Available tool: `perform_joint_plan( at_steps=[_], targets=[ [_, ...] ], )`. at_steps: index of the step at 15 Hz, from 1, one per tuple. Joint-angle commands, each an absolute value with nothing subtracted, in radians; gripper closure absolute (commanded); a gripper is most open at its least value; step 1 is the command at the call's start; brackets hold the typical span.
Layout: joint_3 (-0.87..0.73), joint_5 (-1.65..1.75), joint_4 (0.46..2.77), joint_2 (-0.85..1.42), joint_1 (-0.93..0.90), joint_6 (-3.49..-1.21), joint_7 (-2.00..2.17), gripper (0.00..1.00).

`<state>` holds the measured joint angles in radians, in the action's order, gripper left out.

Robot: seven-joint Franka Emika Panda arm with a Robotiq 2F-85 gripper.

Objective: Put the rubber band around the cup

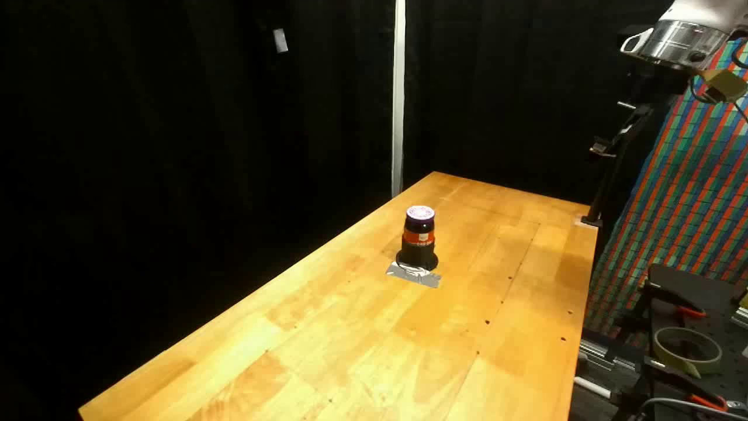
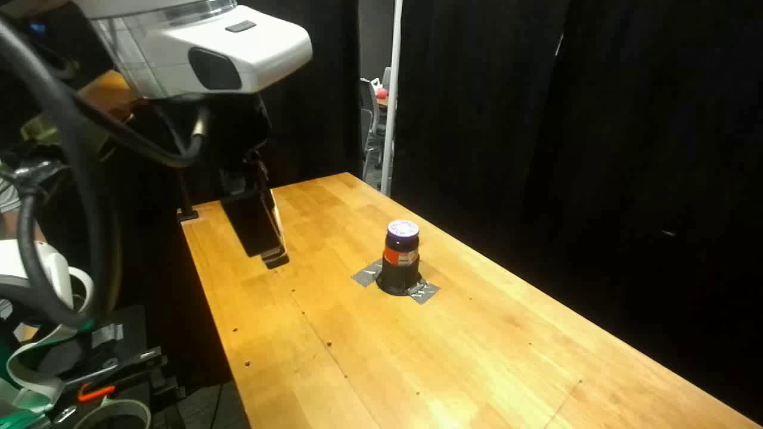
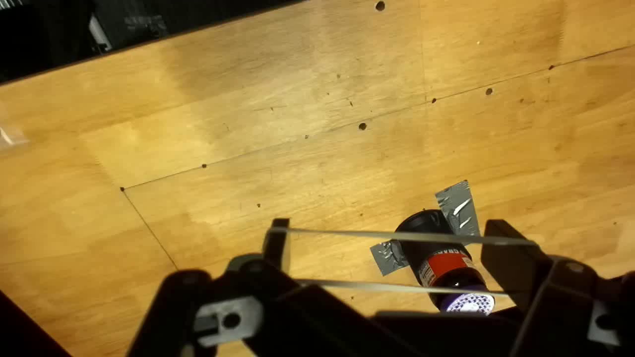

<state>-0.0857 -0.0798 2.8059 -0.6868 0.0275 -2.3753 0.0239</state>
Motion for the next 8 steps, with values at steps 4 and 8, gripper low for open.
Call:
perform_joint_plan(
  at_steps=[4,8],
  targets=[
    [-0.078,-0.086,2.804,-0.685,0.035,-2.367,0.019,0.0],
    [-0.049,-0.079,2.716,-0.589,0.02,-2.298,0.041,0.0]
  ],
)
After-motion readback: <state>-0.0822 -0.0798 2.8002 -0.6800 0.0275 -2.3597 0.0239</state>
